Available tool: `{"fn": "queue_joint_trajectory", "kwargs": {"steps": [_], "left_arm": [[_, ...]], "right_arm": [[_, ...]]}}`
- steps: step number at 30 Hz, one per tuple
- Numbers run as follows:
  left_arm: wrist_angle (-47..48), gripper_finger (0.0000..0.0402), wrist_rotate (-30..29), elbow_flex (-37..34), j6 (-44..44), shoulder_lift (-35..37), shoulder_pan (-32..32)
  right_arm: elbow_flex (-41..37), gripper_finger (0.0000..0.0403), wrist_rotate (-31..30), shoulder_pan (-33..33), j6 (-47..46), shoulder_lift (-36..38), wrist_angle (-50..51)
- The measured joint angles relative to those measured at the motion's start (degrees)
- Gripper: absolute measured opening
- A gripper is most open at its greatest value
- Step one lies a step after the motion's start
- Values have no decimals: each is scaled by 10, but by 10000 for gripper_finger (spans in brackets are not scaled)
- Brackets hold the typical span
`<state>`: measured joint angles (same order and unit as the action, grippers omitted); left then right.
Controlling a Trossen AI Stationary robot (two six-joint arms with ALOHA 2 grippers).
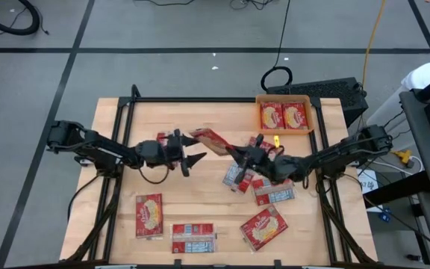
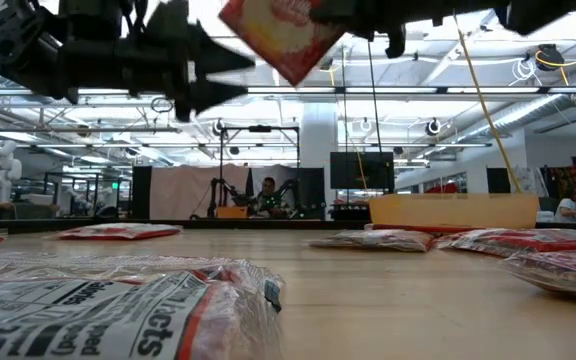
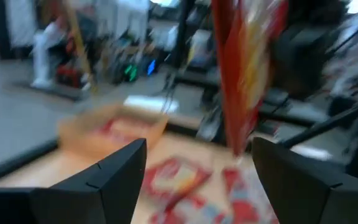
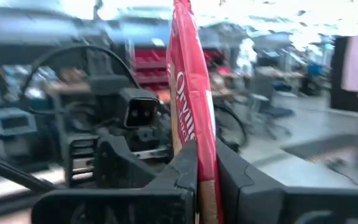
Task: Sort popcorn bags into baskets
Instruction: Put the red popcorn bag into the orange bin
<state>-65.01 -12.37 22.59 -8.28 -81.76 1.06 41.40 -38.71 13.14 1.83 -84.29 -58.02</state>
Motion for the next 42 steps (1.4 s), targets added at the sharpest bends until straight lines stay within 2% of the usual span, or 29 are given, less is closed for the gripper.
{"fn": "queue_joint_trajectory", "kwargs": {"steps": [4, 8, 11, 15, 21, 22, 25, 29, 34, 38, 42], "left_arm": [[-69, 296, 55, 1, 2, 0, -12], [-79, 295, 100, 10, 2, 0, -25], [-84, 276, 139, 26, 3, 0, -28], [-82, 205, 143, 40, 19, 0, -29], [-80, 38, 150, 39, 11, 0, -44], [-78, 23, 154, 39, 5, 0, -48], [-75, 26, 175, 38, -17, 0, -63], [-83, 37, 187, 38, -29, 0, -75], [-83, 17, 213, 38, -44, 0, -92], [-88, 24, 214, 38, -49, 0, -95], [-91, 22, 214, 38, -50, 0, -94]], "right_arm": [[-23, 13, 48, -8, 2, 0, -39], [-25, 13, 76, -11, 4, 0, -34], [-25, 13, 91, -12, 6, 0, -31], [-25, 13, 91, -11, 10, 0, -34], [-25, 13, 87, -11, 11, 0, -14], [-25, 14, 86, -11, 6, 0, -7], [-24, 29, 87, -11, -24, 8, 28], [-25, 74, 86, -10, -76, 17, 100], [-25, 115, 87, -10, -99, 18, 113], [-25, 117, 84, -11, -106, 18, 114], [-25, 96, 52, -11, -106, 18, 115]]}}
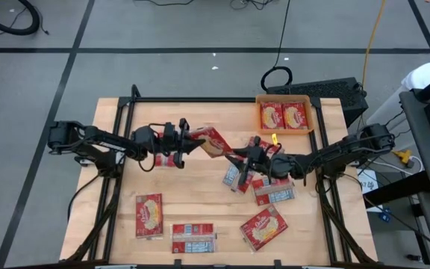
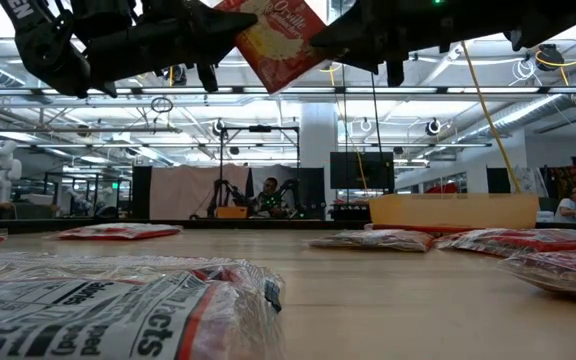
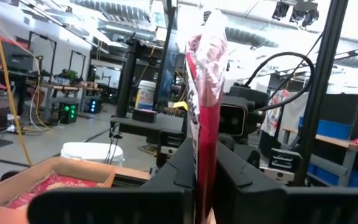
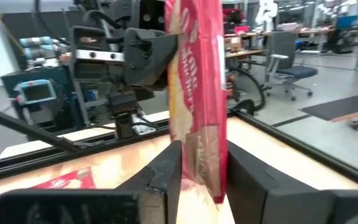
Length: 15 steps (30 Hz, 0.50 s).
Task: Sort popcorn bags into baskets
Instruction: Put the red popcorn bag into the orange bin
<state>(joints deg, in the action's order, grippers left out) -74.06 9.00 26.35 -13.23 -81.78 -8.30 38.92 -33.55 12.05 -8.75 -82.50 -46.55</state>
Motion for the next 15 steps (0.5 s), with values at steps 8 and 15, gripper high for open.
{"fn": "queue_joint_trajectory", "kwargs": {"steps": [8, 15], "left_arm": [[1, 27, -1, 0, 2, 0, 6], [37, 144, -1, 1, 53, 1, 6]], "right_arm": [[0, 16, -8, -8, 14, 0, -3], [-1, 14, -10, -11, 37, 28, 35]]}}
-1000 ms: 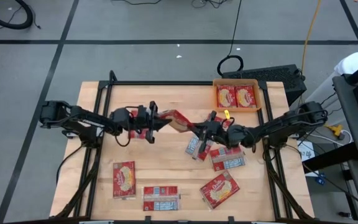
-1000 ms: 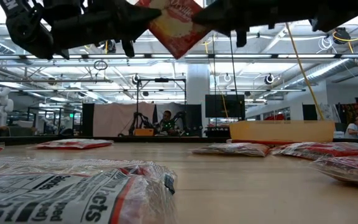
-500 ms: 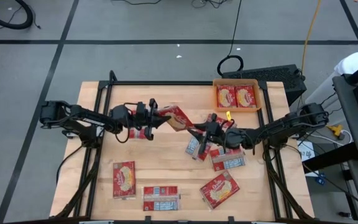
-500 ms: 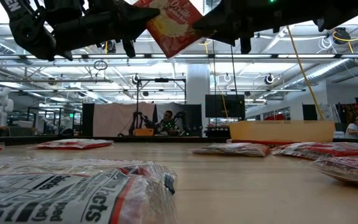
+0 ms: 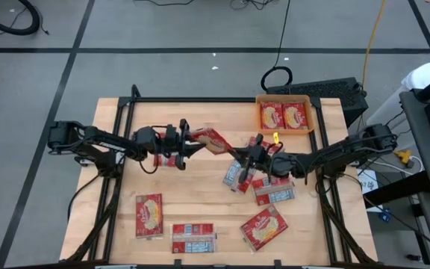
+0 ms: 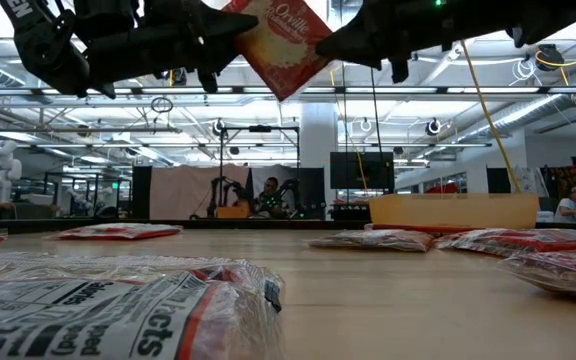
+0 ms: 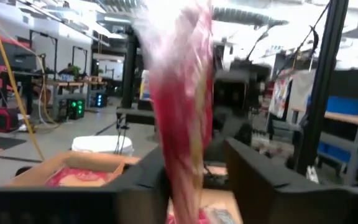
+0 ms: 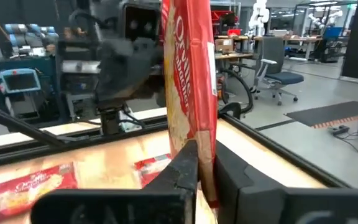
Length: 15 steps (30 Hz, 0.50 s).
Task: Sort popcorn bags into baskets
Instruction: Put the red popcorn bag into the orange bin
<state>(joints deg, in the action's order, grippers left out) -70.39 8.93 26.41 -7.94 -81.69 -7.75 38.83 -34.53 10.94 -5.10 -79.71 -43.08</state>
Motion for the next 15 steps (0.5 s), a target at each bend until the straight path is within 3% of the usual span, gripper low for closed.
{"fn": "queue_joint_trajectory", "kwargs": {"steps": [4, 9, 15], "left_arm": [[3, 225, -21, 0, 16, 2, 0], [65, 306, -111, 0, 27, 2, 0], [140, 337, -150, 0, 23, 2, 5]], "right_arm": [[0, 5, -43, -2, -1, 60, 94], [0, 5, -149, -8, -27, 150, 232], [0, 5, -273, -40, -84, 241, 418]]}}
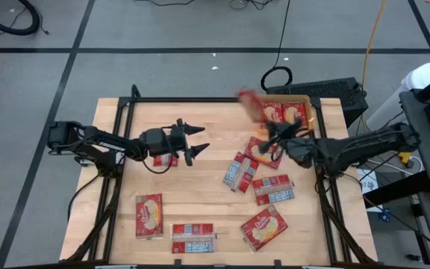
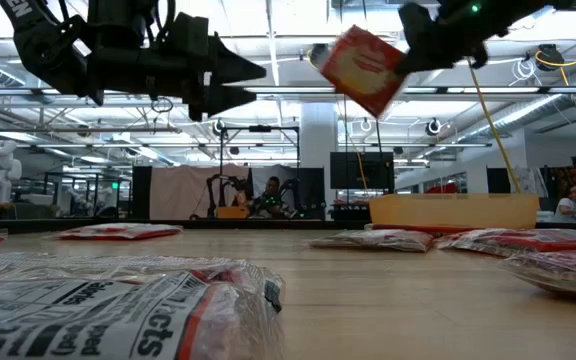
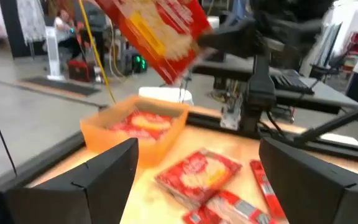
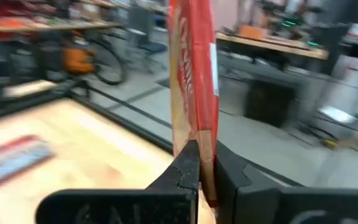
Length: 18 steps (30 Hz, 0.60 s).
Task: Sort popcorn bags into baskets
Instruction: Put the red popcorn bag into the orange bin
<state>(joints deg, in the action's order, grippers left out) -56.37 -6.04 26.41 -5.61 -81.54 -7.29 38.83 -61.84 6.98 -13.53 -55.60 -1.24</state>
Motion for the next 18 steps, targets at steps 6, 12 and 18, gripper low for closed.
{"fn": "queue_joint_trajectory", "kwargs": {"steps": [6, 12, 18], "left_arm": [[42, 311, 0, 0, -4, 0, 22], [71, 271, 0, 0, -9, 0, 43], [74, 242, 0, 0, -9, 0, 61]], "right_arm": [[0, 5, 0, -90, -113, 63, 193], [-19, 5, 105, -178, -229, 100, 281], [-61, 5, 142, -225, -251, 117, 282]]}}
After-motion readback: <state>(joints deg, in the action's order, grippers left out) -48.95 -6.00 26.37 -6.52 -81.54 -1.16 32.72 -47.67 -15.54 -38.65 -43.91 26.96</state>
